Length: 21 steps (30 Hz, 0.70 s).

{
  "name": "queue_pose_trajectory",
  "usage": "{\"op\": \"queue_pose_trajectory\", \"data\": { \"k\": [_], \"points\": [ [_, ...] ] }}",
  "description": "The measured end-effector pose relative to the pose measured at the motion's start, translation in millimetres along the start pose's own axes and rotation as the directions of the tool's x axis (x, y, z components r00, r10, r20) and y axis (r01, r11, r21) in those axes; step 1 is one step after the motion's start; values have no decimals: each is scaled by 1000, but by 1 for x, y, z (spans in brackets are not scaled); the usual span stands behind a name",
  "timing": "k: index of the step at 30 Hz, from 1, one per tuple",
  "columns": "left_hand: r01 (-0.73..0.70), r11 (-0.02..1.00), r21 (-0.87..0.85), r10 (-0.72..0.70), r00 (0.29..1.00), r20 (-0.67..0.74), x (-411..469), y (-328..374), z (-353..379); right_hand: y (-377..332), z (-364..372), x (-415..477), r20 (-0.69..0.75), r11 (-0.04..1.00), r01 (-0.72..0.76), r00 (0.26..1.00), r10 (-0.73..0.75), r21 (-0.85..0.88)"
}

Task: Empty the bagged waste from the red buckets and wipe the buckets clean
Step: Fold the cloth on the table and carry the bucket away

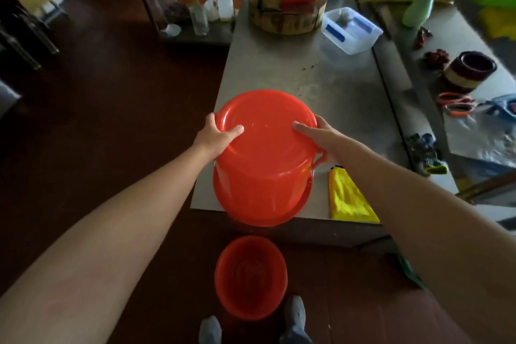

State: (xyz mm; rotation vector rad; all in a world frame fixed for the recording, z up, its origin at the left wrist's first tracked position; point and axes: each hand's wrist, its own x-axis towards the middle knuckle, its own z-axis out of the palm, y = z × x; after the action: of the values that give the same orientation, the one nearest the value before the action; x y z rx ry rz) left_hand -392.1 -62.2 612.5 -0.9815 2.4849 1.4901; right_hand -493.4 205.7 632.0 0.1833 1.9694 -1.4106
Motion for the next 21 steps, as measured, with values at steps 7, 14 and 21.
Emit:
{"op": "queue_pose_trajectory", "data": {
  "k": [7, 14, 21],
  "points": [
    [-249, 957, -150, 268, 956, 120, -29, 23, -50, -6, 27, -66, -187, 975, 147, 976, -115, 167],
    [-299, 939, -171, 320, 941, 113, -64, -3, -78, -3, 51, -112, -347, 976, 164, 932, -107, 141],
    [-156, 964, -216, 183, 977, 107, -81, -52, -66, 33, 78, -117, -433, 987, 156, 893, -123, 42]
  ]
}}
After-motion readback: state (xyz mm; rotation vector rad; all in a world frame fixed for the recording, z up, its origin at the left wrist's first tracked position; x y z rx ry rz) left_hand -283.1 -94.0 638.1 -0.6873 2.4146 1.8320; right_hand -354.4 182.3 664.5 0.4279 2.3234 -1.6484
